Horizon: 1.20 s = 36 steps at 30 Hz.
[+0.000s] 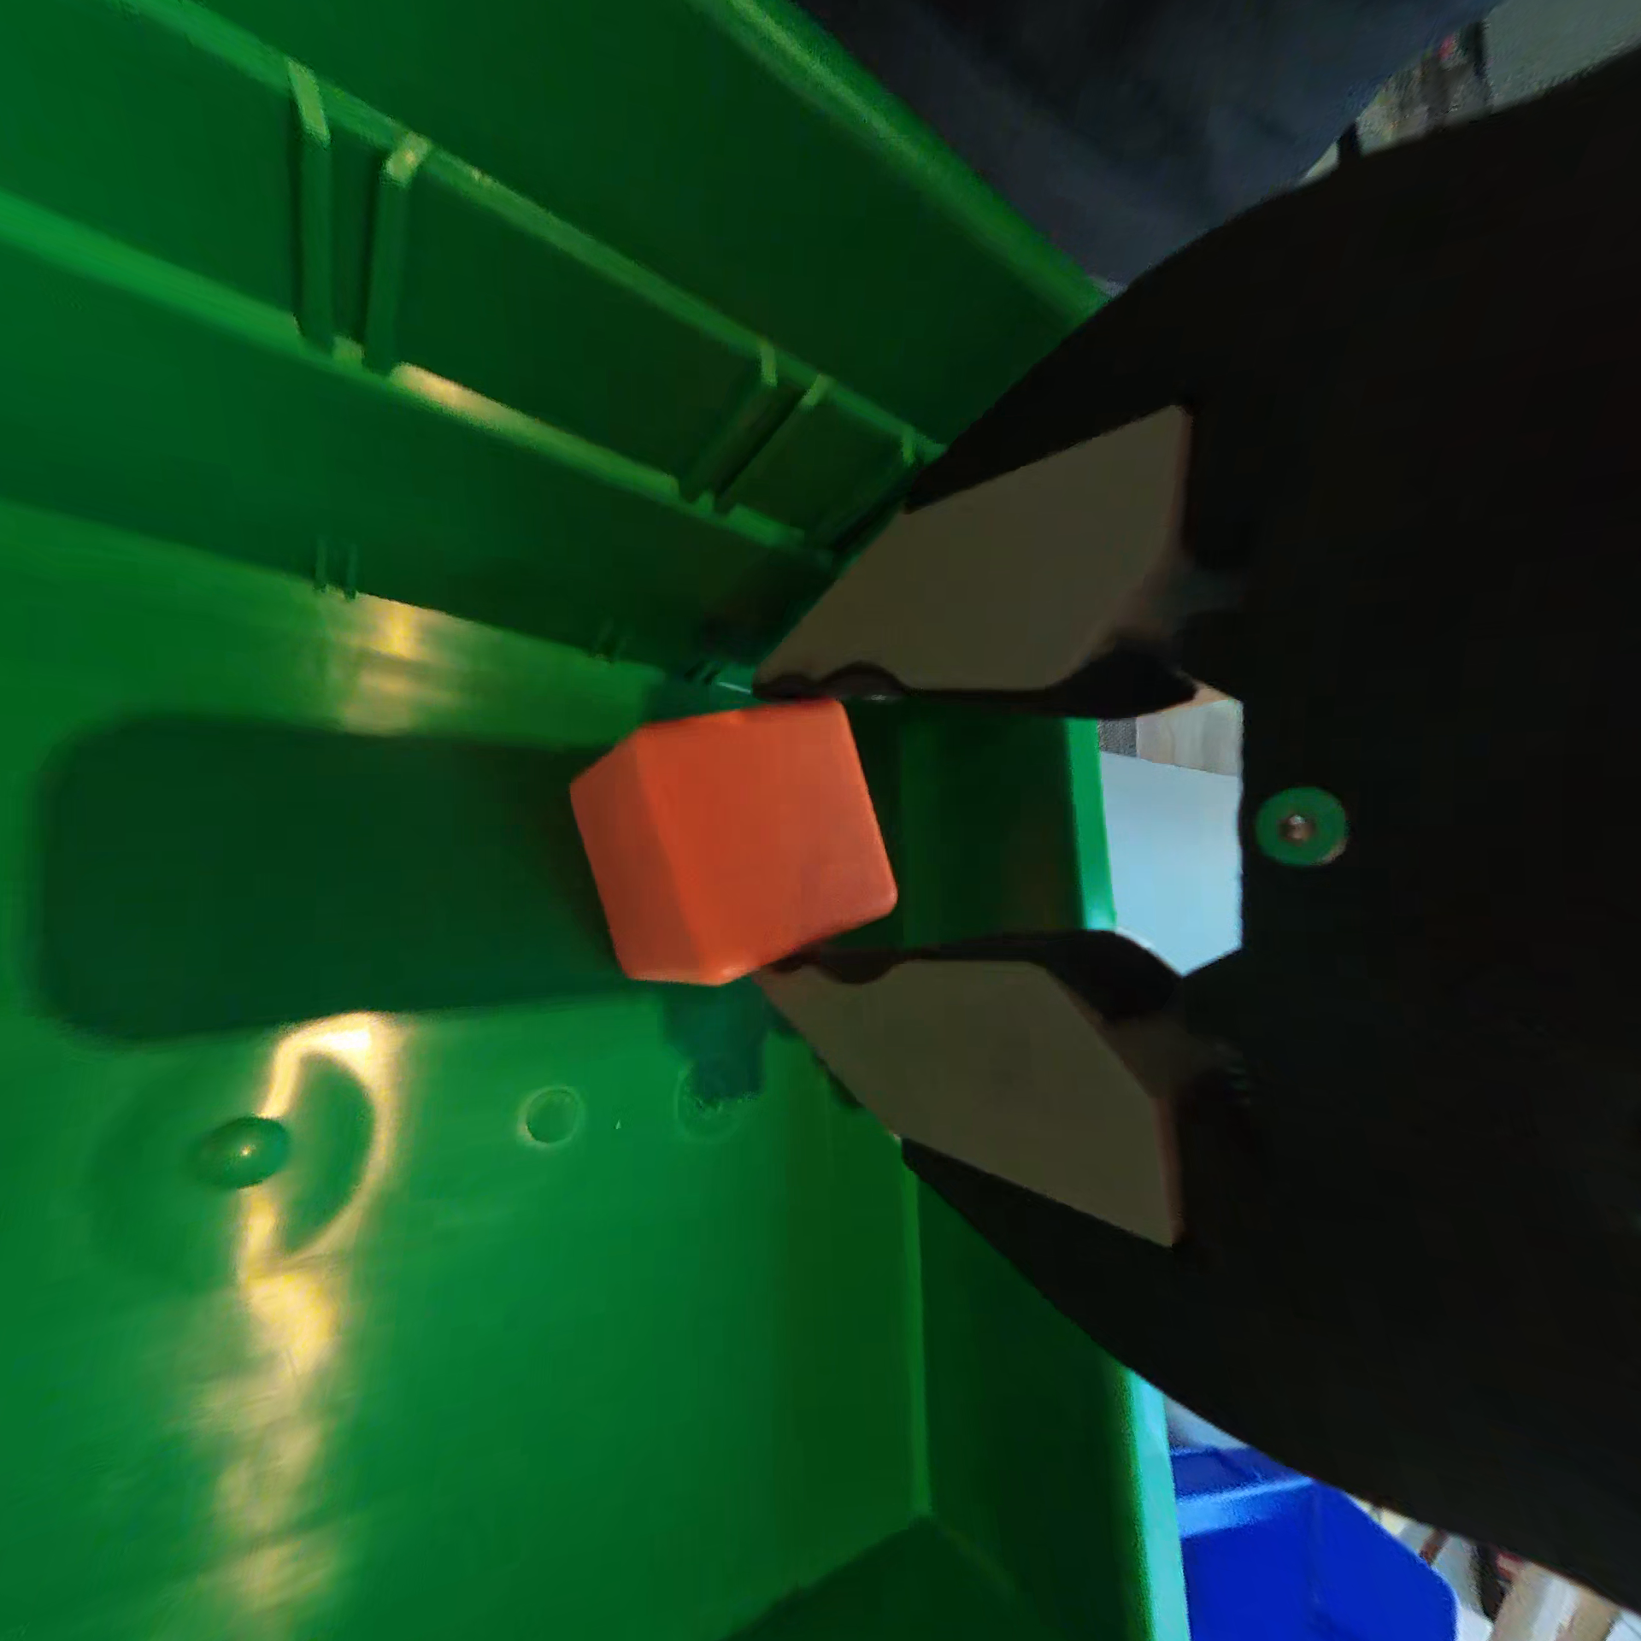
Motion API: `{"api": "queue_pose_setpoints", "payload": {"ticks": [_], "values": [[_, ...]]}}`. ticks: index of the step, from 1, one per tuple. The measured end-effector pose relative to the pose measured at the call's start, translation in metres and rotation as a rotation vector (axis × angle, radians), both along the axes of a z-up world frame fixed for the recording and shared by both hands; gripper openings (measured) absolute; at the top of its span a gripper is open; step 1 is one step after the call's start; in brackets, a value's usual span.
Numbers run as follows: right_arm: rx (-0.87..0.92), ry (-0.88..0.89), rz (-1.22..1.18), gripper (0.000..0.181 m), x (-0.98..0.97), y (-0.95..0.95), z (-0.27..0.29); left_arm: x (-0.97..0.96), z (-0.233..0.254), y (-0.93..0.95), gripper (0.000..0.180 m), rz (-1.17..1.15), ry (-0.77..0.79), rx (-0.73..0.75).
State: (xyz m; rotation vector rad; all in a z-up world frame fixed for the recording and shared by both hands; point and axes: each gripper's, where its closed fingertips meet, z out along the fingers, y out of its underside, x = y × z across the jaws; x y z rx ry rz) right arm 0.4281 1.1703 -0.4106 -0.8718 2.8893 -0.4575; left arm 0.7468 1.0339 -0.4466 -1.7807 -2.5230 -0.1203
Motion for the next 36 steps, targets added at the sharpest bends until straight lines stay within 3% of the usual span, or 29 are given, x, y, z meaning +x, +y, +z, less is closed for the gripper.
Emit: {"api": "queue_pose_setpoints", "payload": {"ticks": [5,10,22,27,31,36], "values": [[-0.003,-0.007,-0.007,0.047,-0.002,0.003,0.003,0.000,0.007,-0.015,0.051,-0.014,0.036,-0.092],[-0.036,-0.038,-0.029,0.047,0.001,0.001,0.016,-0.009,0.033,-0.038,0.048,-0.014,0.169,-0.210],[-0.073,-0.100,-0.072,0.045,0.003,-0.005,0.028,-0.014,0.049,-0.048,0.048,-0.061,0.268,-0.316],[-0.097,-0.149,-0.105,0.045,0.003,-0.006,0.042,-0.046,0.094,-0.041,0.048,-0.155,0.513,-0.352],[-0.164,-0.329,-0.166,0.045,0.021,-0.022,0.090,-0.089,0.152,-0.016,0.048,-0.318,0.711,-0.399],[-0.147,-0.832,-0.173,0.049,0.096,-0.064,0.181,-0.151,0.209,0.030,0.048,-0.515,0.875,-0.447]]}}
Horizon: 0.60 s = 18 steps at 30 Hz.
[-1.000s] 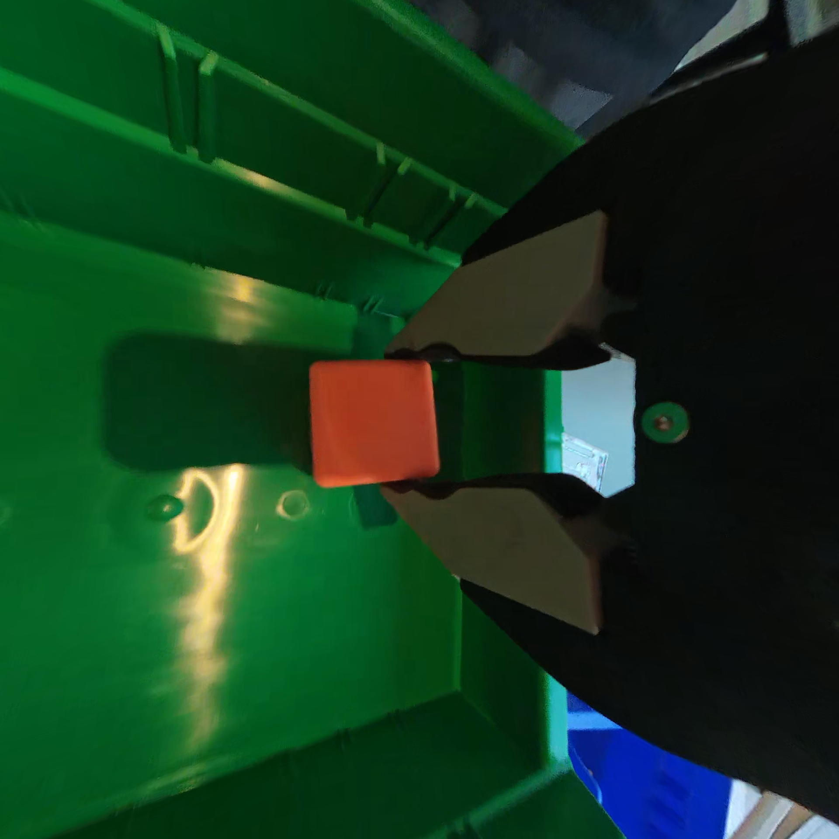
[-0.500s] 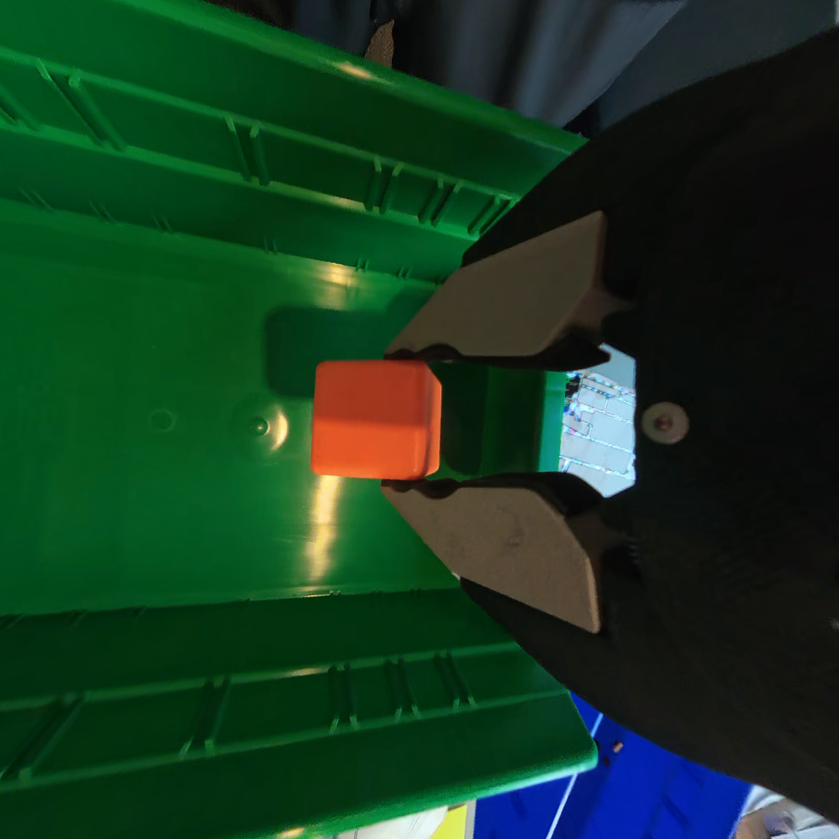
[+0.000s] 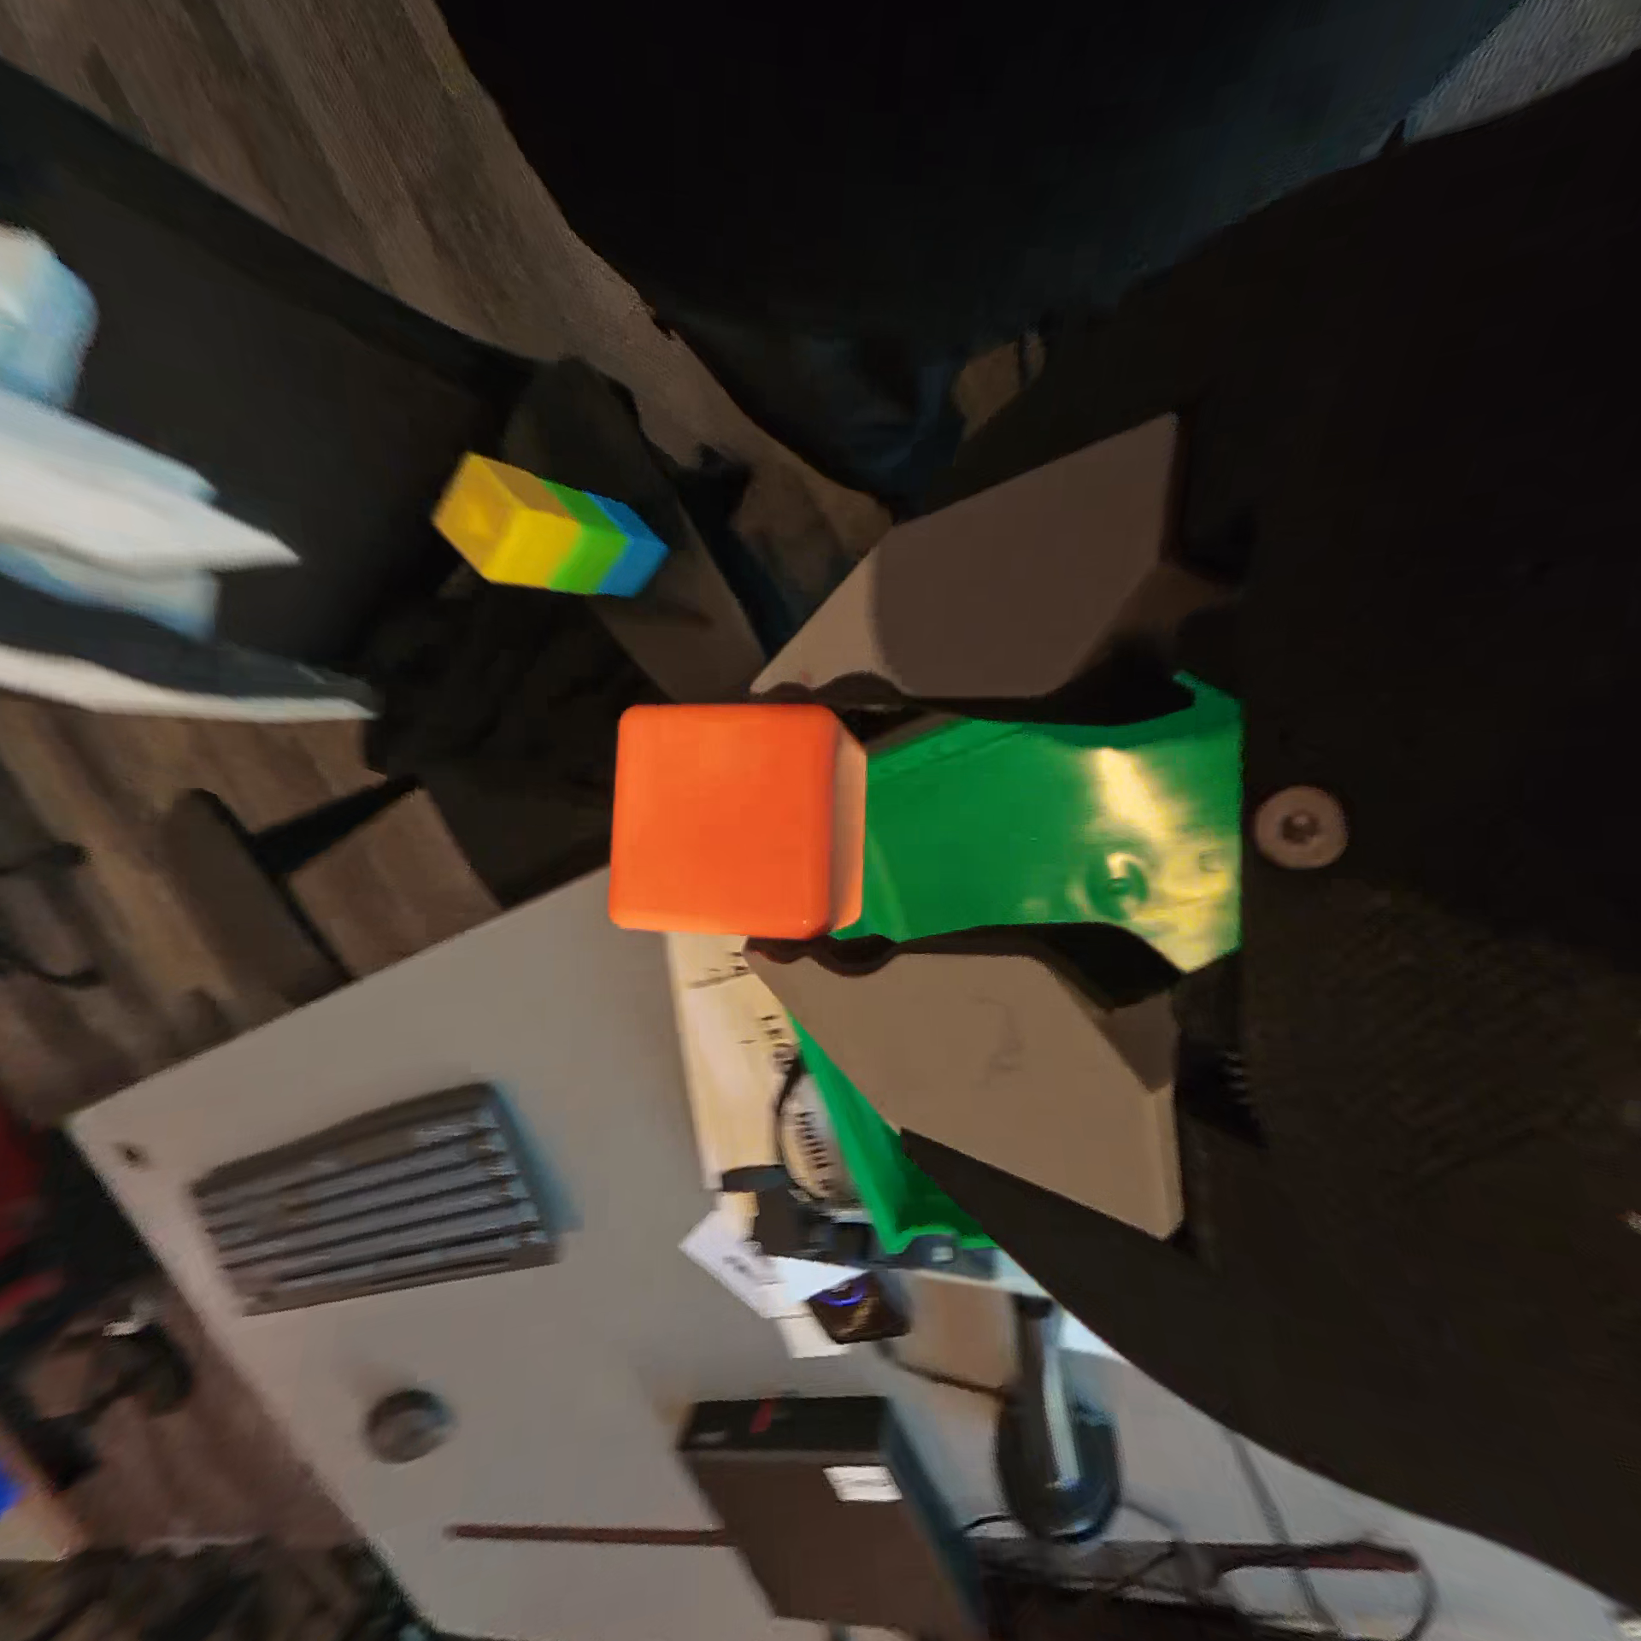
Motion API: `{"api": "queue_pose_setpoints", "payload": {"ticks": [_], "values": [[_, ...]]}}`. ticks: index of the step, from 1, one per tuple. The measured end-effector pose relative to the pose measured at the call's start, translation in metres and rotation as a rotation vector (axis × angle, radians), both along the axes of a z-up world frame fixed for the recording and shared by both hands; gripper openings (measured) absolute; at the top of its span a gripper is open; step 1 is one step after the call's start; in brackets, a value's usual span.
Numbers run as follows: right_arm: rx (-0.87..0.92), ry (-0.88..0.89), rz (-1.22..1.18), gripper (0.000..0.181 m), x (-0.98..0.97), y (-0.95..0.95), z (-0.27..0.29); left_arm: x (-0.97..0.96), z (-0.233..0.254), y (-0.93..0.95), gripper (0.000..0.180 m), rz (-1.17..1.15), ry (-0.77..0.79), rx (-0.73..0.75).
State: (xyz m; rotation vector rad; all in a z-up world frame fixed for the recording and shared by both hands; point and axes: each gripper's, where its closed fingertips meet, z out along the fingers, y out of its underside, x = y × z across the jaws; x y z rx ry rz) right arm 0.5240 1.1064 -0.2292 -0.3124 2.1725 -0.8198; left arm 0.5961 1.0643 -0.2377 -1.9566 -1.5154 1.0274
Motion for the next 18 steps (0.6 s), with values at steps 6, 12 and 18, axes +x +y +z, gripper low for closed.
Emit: {"api": "queue_pose_setpoints", "payload": {"ticks": [6,12,18], "values": [[0.043,-0.318,0.069,0.053,0.040,-0.016,0.043,-0.035,0.029,0.027,0.048,-0.100,0.087,-0.081],[0.138,-0.436,0.065,0.054,0.042,-0.015,0.032,-0.047,0.031,0.039,0.047,-0.117,0.113,-0.068],[0.157,-0.387,0.031,0.027,0.029,-0.011,0.021,-0.054,0.019,0.047,0.047,-0.114,0.105,-0.029]]}}
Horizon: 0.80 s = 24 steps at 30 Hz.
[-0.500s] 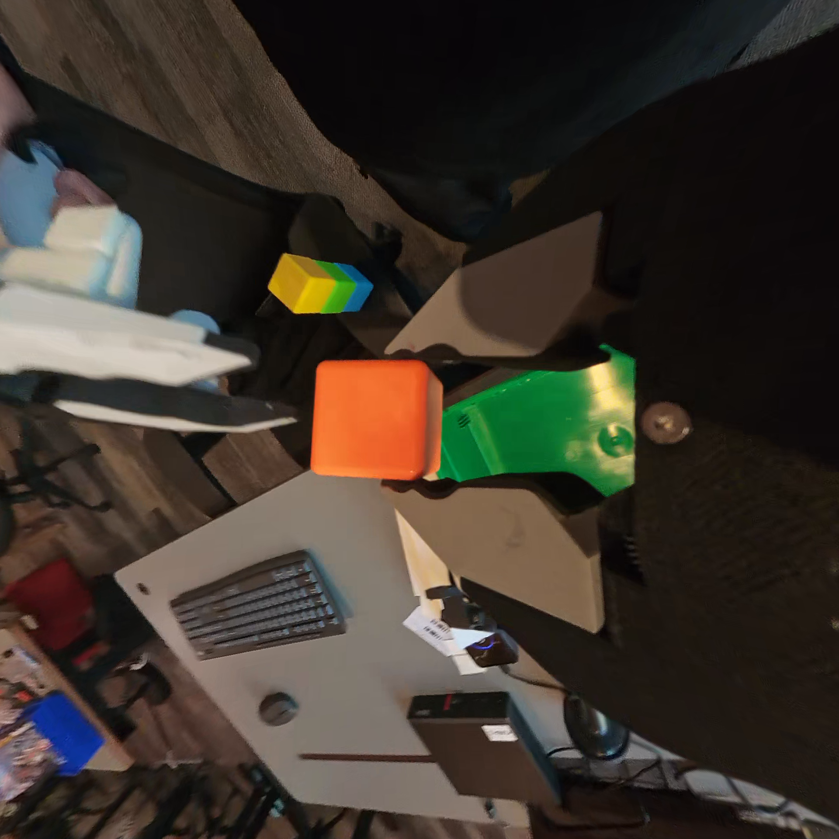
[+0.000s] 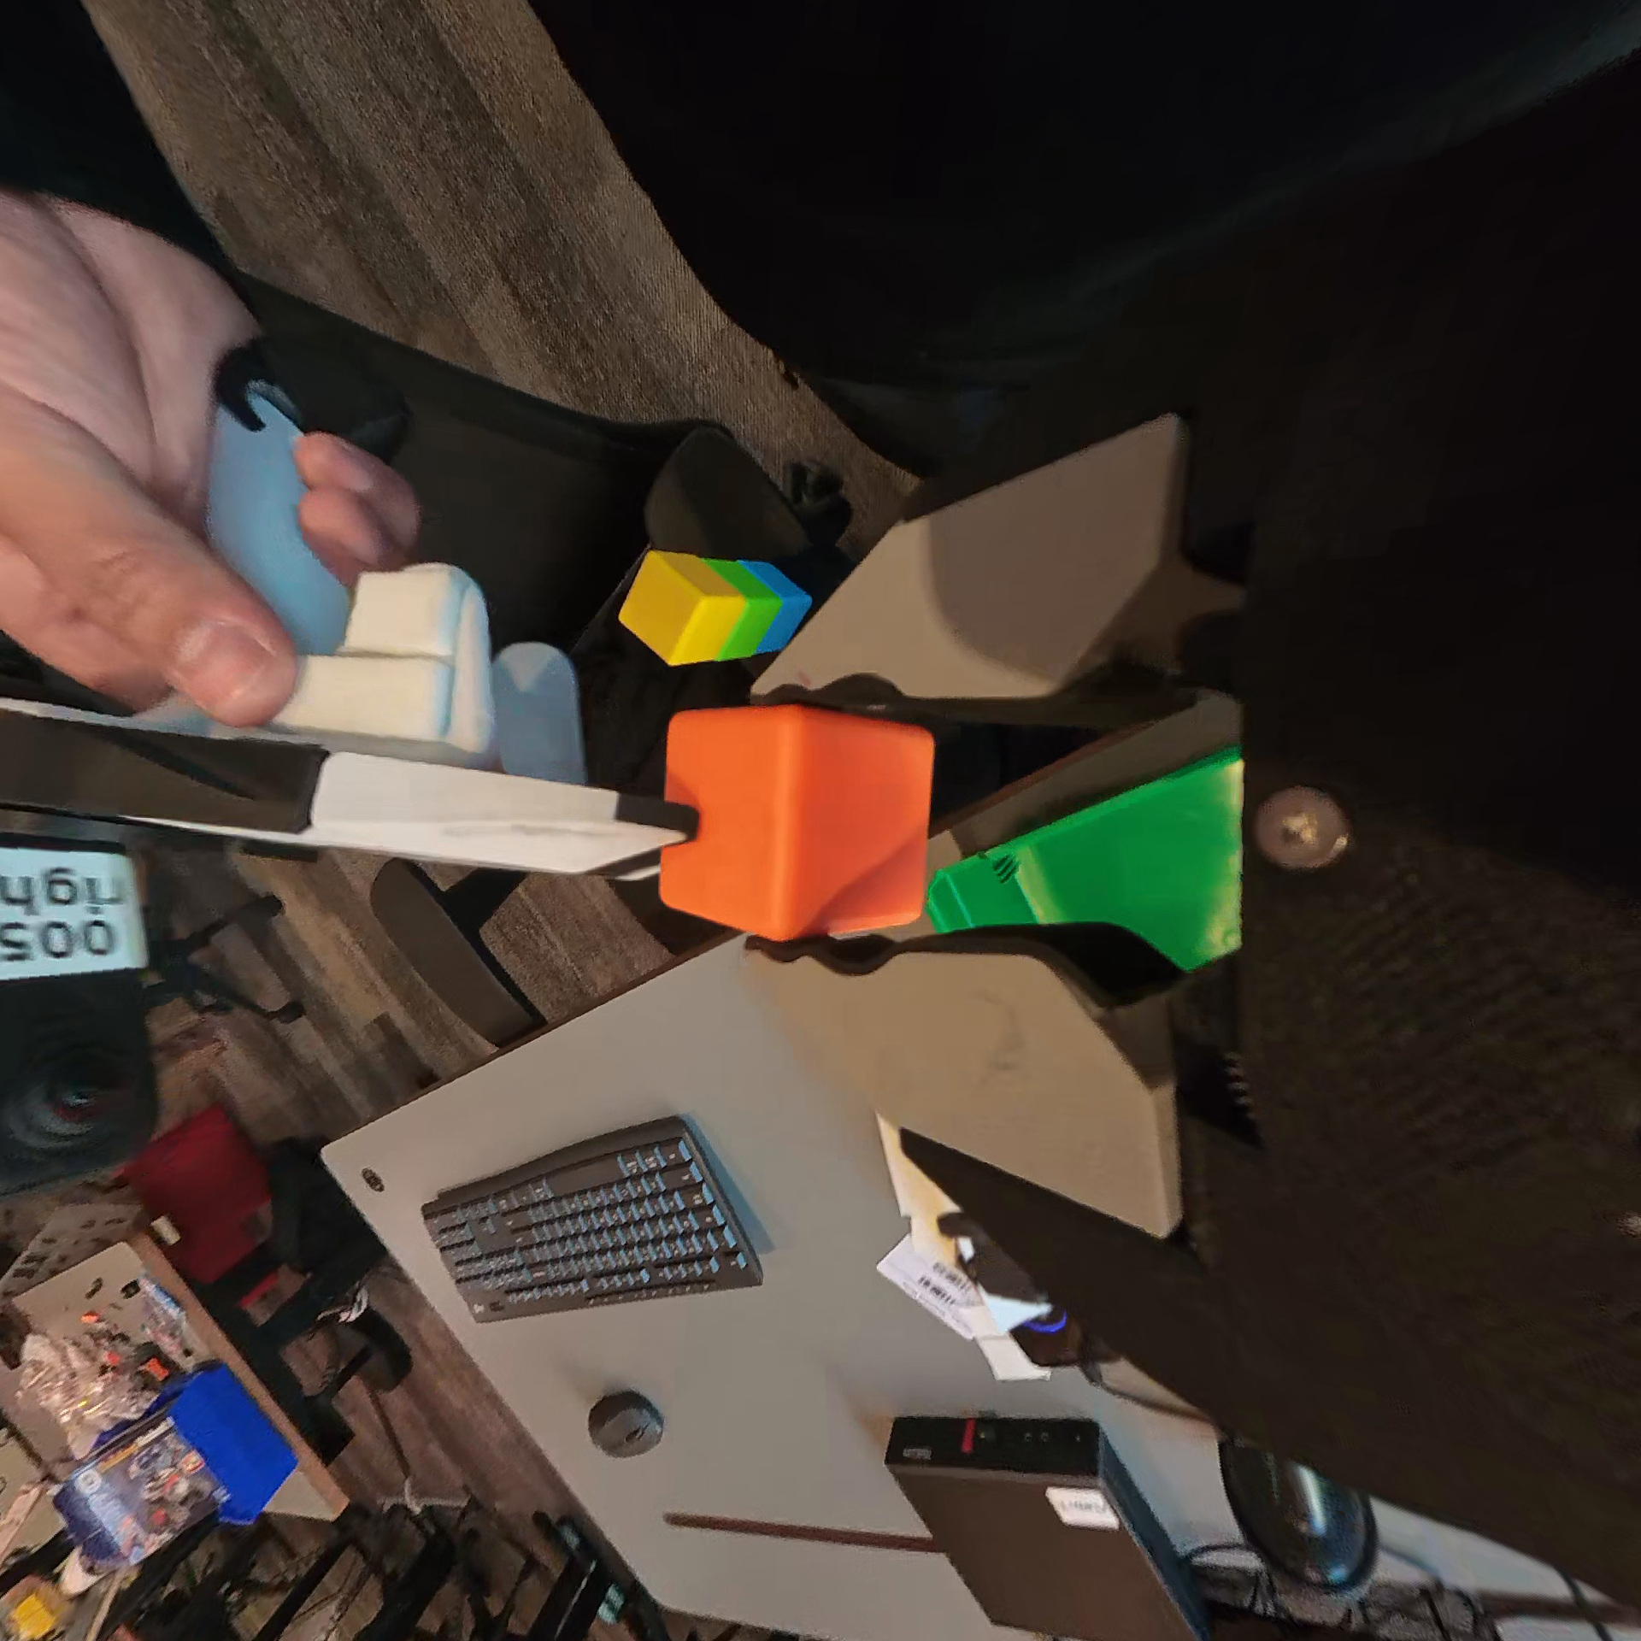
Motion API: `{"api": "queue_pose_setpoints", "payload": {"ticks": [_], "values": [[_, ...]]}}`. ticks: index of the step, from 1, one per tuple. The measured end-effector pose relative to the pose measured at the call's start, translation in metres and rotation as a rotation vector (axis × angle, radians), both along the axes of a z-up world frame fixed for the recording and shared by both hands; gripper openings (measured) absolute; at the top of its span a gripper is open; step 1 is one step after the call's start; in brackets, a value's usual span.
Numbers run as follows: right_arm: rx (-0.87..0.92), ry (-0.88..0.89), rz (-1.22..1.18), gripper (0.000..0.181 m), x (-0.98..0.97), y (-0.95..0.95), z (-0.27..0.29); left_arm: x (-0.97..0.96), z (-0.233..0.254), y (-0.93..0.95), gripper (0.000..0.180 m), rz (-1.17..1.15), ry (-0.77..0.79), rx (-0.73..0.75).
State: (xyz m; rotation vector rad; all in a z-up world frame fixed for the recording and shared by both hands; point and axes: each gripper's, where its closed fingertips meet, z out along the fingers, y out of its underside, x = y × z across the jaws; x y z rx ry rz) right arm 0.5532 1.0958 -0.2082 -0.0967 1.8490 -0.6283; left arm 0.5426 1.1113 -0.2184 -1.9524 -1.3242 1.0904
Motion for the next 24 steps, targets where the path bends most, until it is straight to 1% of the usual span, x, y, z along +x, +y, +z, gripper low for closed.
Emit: {"api": "queue_pose_setpoints", "payload": {"ticks": [2,3,6,9,11,13,15,16,17,20,21,24], "values": [[-0.003,0.015,-0.020,0.011,-0.009,0.002,0.000,-0.002,-0.005,0.001,0.047,0.005,-0.007,0.051],[-0.001,0.012,-0.022,0.009,-0.012,0.003,0.001,-0.004,-0.005,0.003,0.047,-0.003,0.002,0.062],[0.025,-0.010,-0.056,0.010,-0.020,0.002,-0.001,-0.009,-0.008,-0.002,0.047,0.017,0.010,0.047],[0.017,-0.105,-0.090,0.011,-0.024,-0.004,0.009,-0.007,0.000,-0.003,0.048,0.009,0.029,0.035],[0.029,-0.156,-0.100,0.024,-0.028,-0.006,0.011,-0.003,0.006,-0.002,0.047,-0.011,0.049,0.026],[0.054,-0.238,-0.070,0.044,-0.027,-0.005,0.013,-0.002,0.015,0.000,0.048,-0.033,0.075,0.034],[0.070,-0.359,-0.024,0.054,-0.022,-0.004,0.019,-0.002,0.023,0.002,0.047,-0.045,0.102,0.041],[0.075,-0.394,-0.013,0.062,-0.019,-0.005,0.021,-0.003,0.026,0.002,0.047,-0.045,0.114,0.044],[0.076,-0.410,0.005,0.064,-0.013,-0.005,0.021,-0.005,0.028,0.002,0.047,-0.046,0.126,0.053],[0.063,-0.399,0.066,0.057,0.004,-0.004,0.021,-0.008,0.028,0.000,0.047,-0.031,0.135,0.051],[0.051,-0.373,0.077,0.048,0.008,-0.003,0.021,-0.007,0.027,0.000,0.047,-0.028,0.133,0.052],[0.034,-0.230,0.069,0.047,0.008,-0.004,0.011,-0.007,0.017,-0.001,0.048,-0.011,0.103,0.044]]}}
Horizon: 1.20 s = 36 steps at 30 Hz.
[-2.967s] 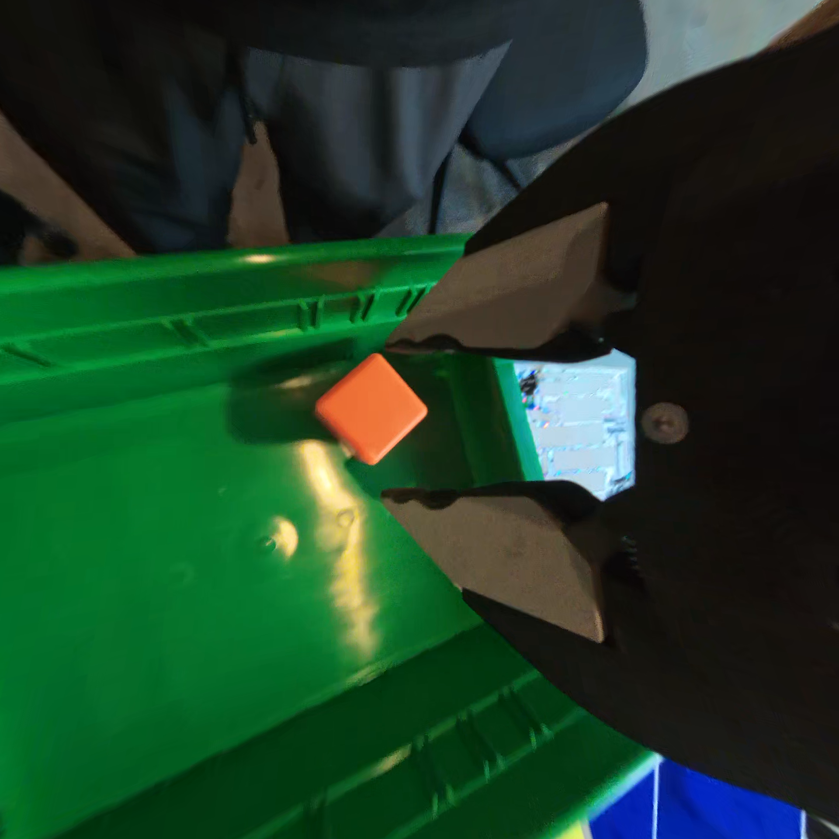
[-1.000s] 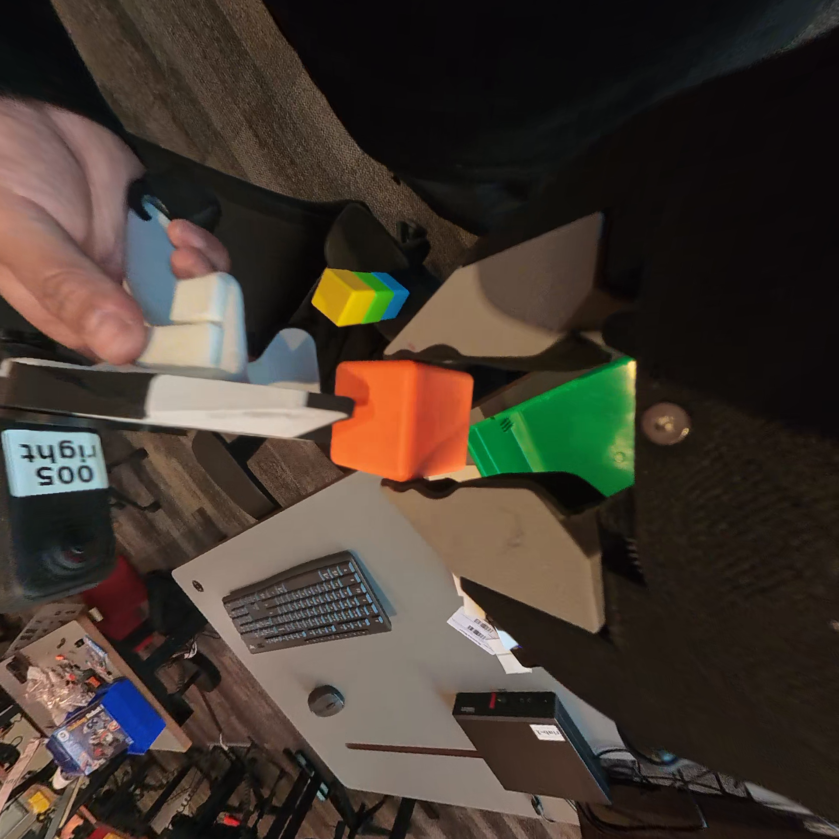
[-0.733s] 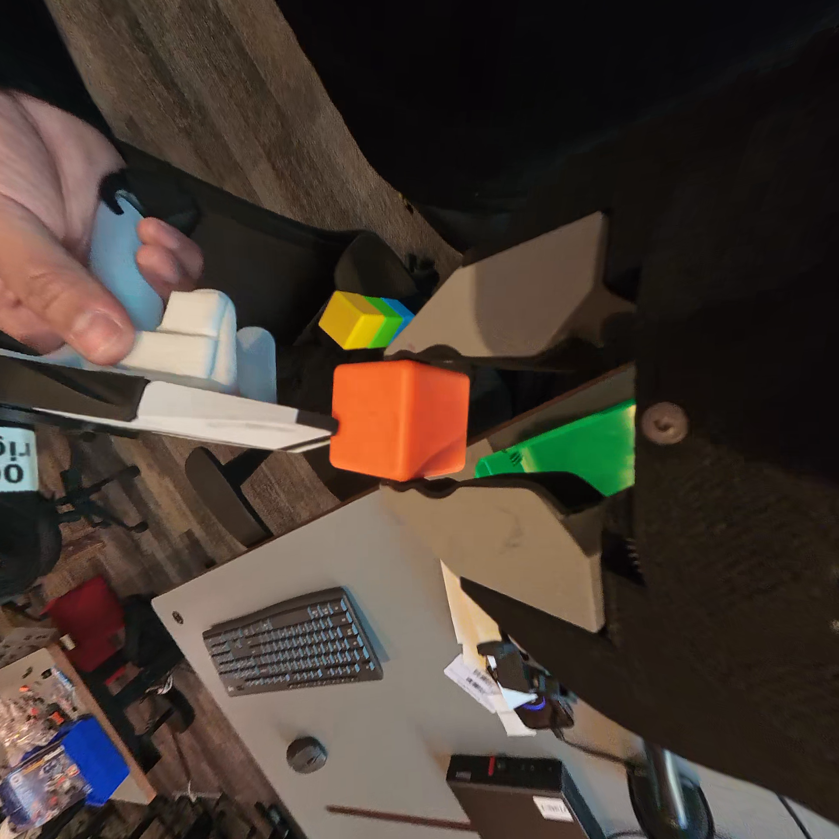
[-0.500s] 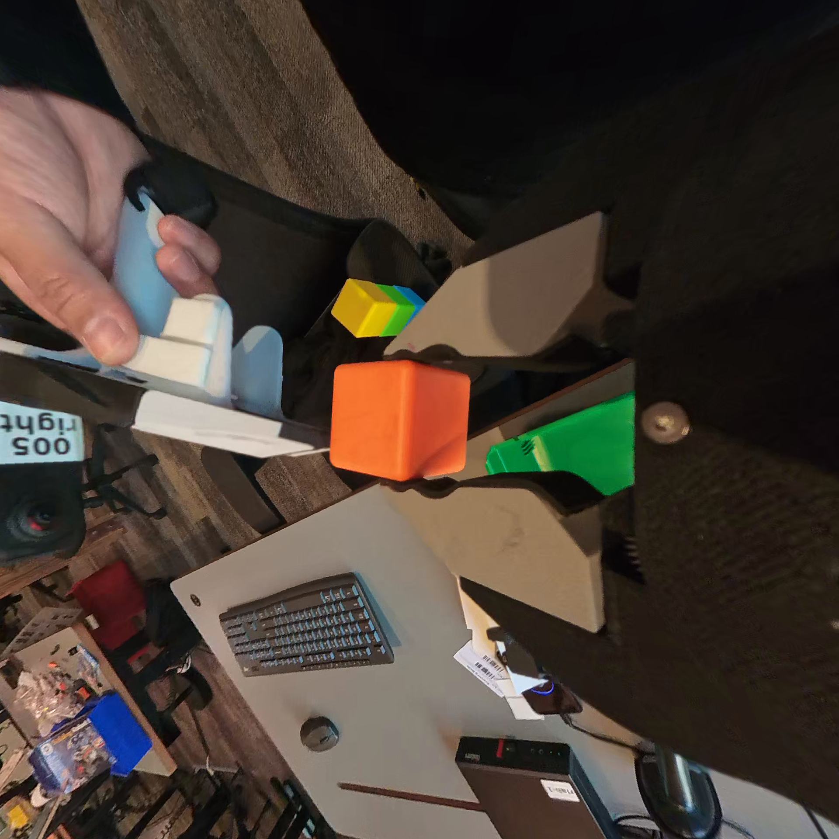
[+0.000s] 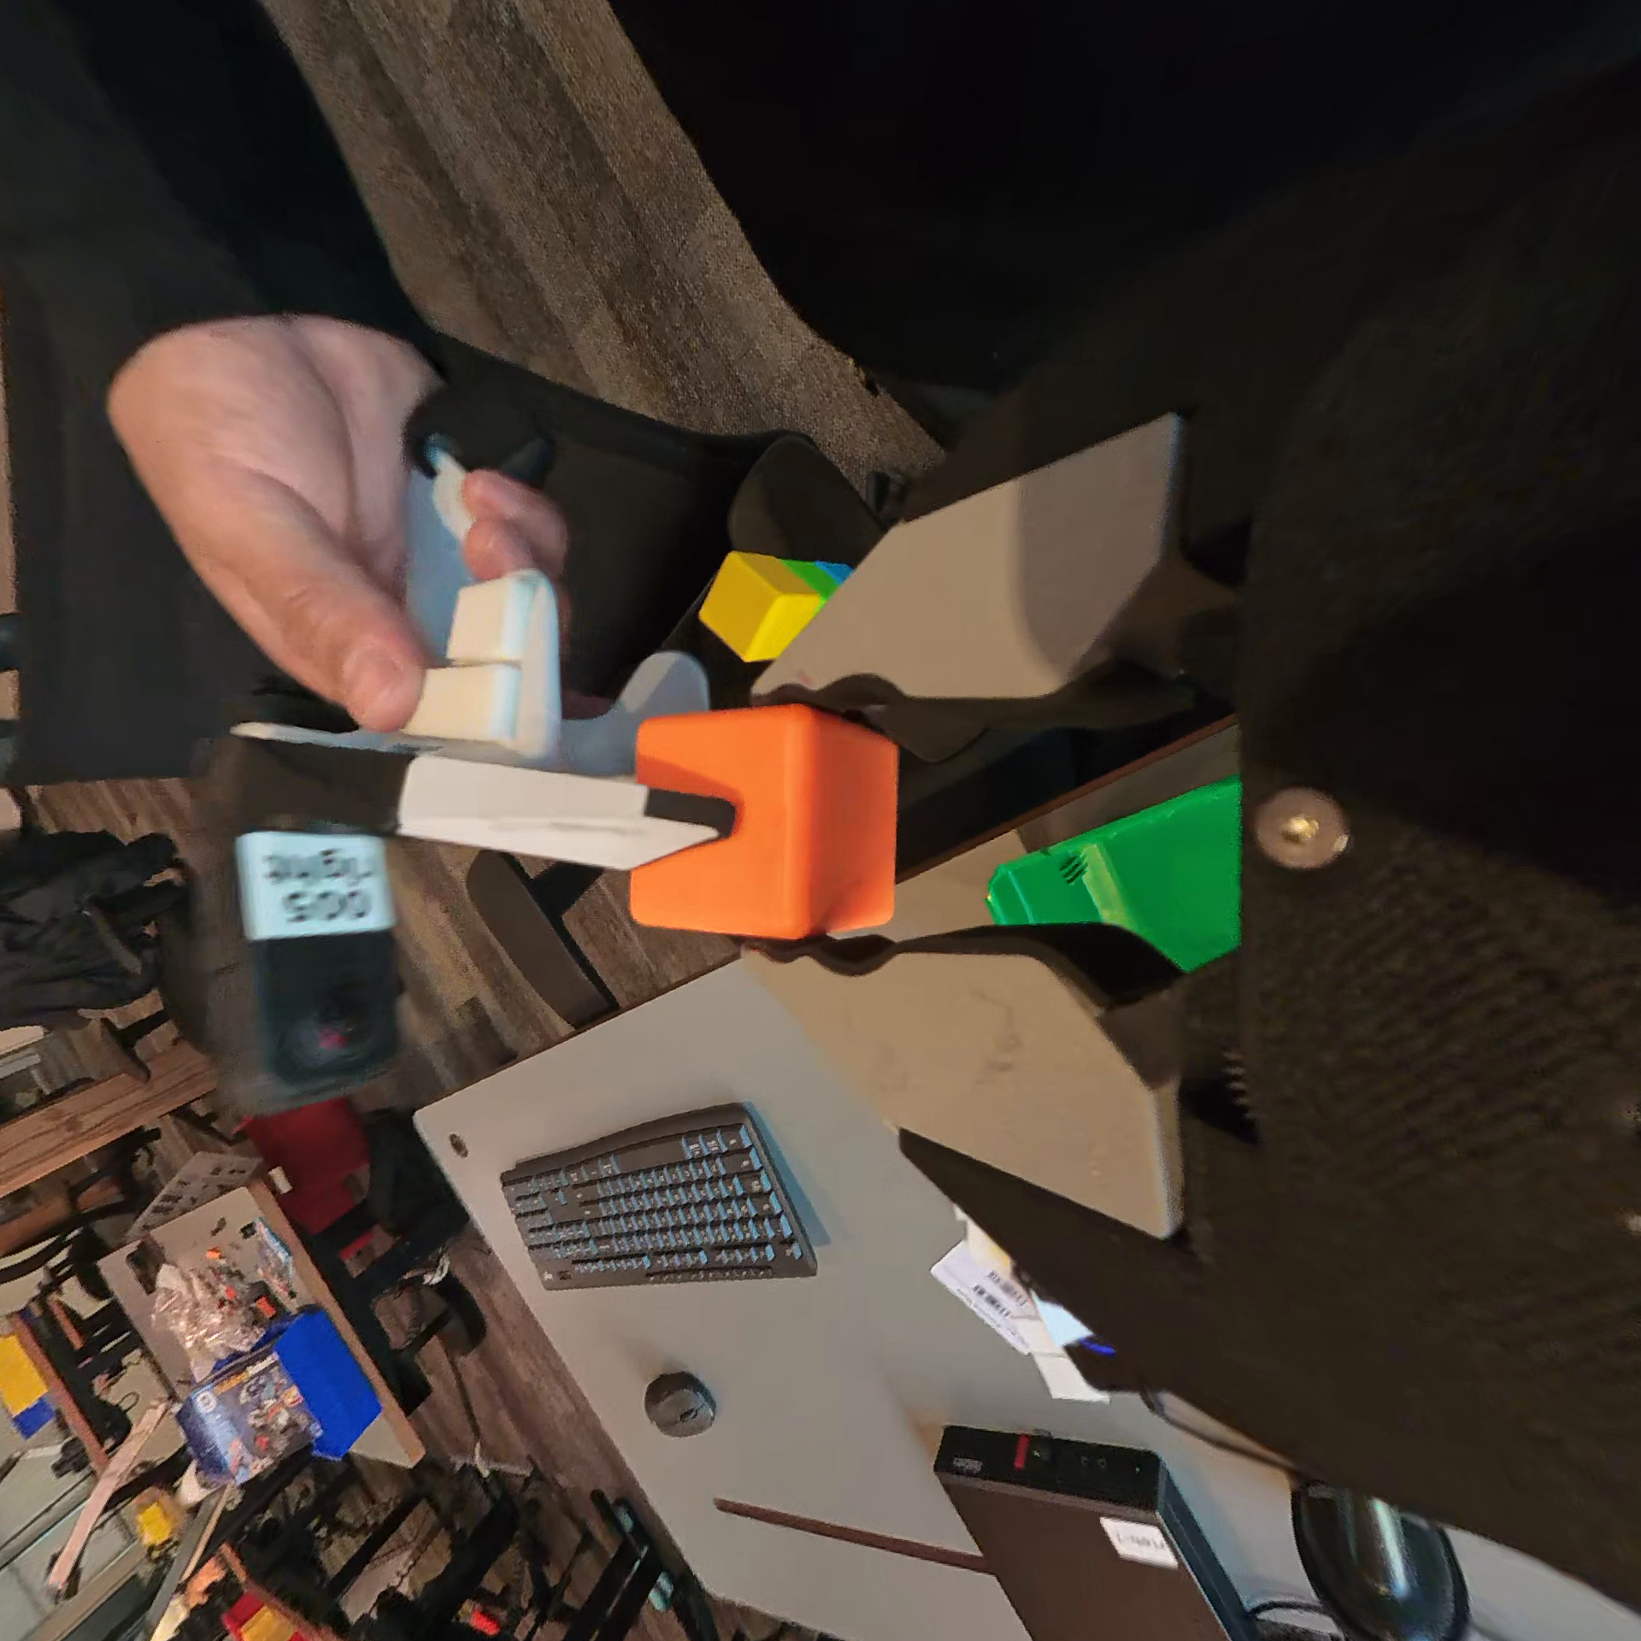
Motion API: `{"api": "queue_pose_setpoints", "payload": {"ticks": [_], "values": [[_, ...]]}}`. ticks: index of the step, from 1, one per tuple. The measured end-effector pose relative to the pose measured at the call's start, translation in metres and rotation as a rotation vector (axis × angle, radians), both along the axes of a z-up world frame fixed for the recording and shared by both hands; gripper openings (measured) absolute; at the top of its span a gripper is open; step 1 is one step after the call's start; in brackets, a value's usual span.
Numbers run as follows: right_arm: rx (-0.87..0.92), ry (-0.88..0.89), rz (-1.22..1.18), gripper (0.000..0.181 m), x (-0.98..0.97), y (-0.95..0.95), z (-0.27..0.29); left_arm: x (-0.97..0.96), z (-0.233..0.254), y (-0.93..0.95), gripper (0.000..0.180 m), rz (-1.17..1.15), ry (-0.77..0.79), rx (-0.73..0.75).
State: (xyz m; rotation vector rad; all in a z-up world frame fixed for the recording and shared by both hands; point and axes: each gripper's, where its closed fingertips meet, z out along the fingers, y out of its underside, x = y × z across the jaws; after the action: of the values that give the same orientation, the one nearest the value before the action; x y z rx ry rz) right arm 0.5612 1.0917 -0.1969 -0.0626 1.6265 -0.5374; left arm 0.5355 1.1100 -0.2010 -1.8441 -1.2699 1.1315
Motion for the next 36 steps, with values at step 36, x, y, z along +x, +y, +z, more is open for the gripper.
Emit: {"api": "queue_pose_setpoints", "payload": {"ticks": [36], "values": [[-0.179,1.315,0.117,0.047,-0.128,0.071,-0.158,0.029,-0.084,0.011,0.043,0.008,-0.299,0.192]]}}
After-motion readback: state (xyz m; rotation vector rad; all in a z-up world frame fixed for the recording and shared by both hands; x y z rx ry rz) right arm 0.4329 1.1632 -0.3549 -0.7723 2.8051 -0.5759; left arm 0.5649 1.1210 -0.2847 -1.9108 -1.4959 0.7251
